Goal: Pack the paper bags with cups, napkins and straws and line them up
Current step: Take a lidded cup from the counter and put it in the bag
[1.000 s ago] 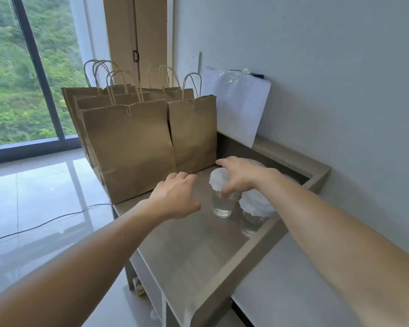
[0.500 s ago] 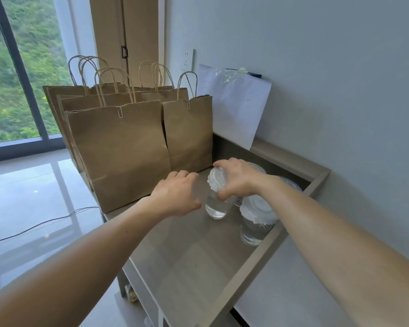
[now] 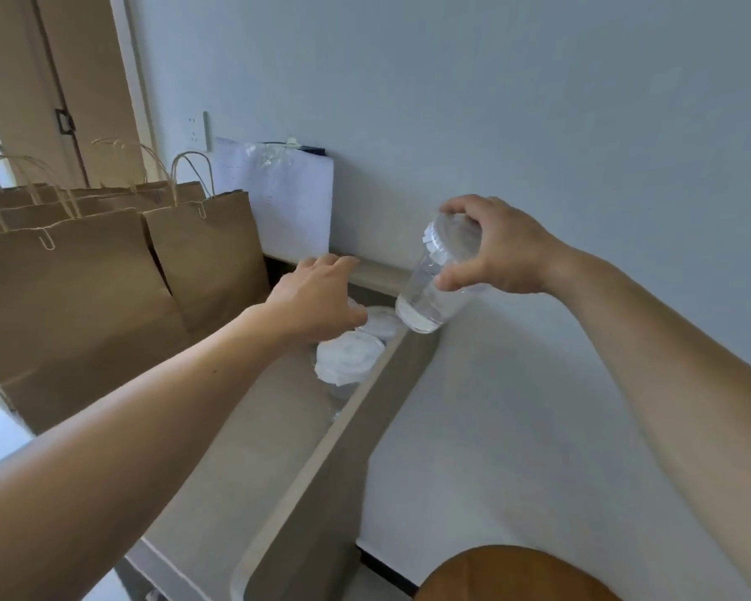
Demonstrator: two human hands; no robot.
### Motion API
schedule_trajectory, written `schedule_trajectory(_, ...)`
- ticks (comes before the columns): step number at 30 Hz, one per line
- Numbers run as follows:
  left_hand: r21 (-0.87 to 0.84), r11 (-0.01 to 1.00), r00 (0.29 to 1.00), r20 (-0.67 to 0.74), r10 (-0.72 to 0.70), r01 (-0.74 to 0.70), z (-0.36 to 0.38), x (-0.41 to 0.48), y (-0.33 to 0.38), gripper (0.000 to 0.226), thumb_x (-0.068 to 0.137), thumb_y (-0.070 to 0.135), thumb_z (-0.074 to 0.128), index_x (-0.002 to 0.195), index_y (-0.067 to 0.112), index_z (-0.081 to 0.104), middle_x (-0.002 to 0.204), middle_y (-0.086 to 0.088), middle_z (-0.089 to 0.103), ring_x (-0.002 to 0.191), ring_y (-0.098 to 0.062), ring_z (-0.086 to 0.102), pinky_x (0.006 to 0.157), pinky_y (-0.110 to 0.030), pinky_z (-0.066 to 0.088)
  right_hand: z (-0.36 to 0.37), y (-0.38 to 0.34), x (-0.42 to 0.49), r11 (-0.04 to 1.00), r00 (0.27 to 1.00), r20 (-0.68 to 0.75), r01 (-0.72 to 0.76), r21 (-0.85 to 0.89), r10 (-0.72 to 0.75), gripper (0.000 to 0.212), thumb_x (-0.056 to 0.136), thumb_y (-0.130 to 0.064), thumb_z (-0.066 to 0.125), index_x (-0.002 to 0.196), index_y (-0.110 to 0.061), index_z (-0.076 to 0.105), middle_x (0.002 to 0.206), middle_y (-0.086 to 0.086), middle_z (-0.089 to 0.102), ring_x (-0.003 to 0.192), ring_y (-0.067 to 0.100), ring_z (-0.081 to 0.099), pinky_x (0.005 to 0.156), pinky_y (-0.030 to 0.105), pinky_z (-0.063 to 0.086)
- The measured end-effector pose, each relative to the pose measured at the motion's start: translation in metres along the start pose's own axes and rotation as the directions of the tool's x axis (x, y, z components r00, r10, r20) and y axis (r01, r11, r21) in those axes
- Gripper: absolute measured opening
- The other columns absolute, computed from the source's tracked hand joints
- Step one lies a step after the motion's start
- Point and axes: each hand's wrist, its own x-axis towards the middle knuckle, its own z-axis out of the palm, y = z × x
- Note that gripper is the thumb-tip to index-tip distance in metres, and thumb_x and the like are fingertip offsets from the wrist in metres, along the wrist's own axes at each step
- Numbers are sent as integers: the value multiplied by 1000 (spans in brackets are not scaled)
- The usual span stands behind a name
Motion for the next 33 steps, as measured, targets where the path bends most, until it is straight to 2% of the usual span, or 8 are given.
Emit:
schedule_trajectory(5,-8,988,981,118,155,-155,52,-2,94,74,84,43,60,150,22,32,149,-6,40,137,-30,36,102,-45,41,-14,83,-87,964,975,35,-209,-165,217,96,56,-50,84,140,-38,40,121,-8,44,114,15,44,87,33,42)
schedule_trajectory(11,-52,960,909,314,276,-274,136,-32,199,76,87,44,59,153,20,28,153,-7,38,138,-30,35,106,-47,41,-5,173,-201,900,899,95,-413,-142,428,103,47,-56,77,141,-38,40,125,-7,46,115,16,47,86,33,45)
schedule_trajectory(20,-126,963,770,580,265,-237,265,-110,292,76,88,43,59,153,22,26,152,-5,40,136,-29,39,106,-45,40,48,260,-318,832,805,213,-526,-176,553,101,55,-46,78,145,-32,35,138,-4,42,127,20,40,86,35,42)
schedule_trajectory(22,-137,974,708,669,227,-182,292,-135,301,73,82,42,62,148,23,35,141,-5,50,123,-27,51,99,-41,48,61,272,-332,820,788,227,-547,-168,572,100,57,-49,79,145,-32,34,139,-3,42,128,21,39,90,37,43)
schedule_trajectory(26,-110,985,416,896,157,-135,333,-186,306,56,74,53,73,110,15,54,97,0,61,90,-21,62,77,-32,54,83,289,-345,798,768,221,-588,-130,601,99,57,-51,78,144,-32,34,137,-2,41,127,22,39,86,37,43)
schedule_trajectory(28,-85,995,331,939,95,-45,346,-208,311,59,71,63,72,100,17,52,92,-2,59,92,-23,63,71,-30,50,93,294,-346,794,770,196,-599,-105,607,98,58,-51,78,144,-32,34,136,-2,41,127,22,39,84,36,41)
schedule_trajectory(31,-81,993,346,937,45,89,358,-227,322,86,74,71,63,135,14,44,128,-8,58,114,-27,58,93,-39,51,106,297,-344,794,778,165,-601,-89,607,97,59,-51,77,144,-32,33,136,-2,41,127,23,38,82,34,37)
schedule_trajectory(33,-86,985,419,908,18,146,362,-230,327,70,83,64,57,128,11,50,111,-7,62,105,-26,62,91,-41,53,114,298,-345,801,782,173,-592,-92,598,97,60,-51,76,144,-32,32,136,-2,41,127,23,38,81,34,36)
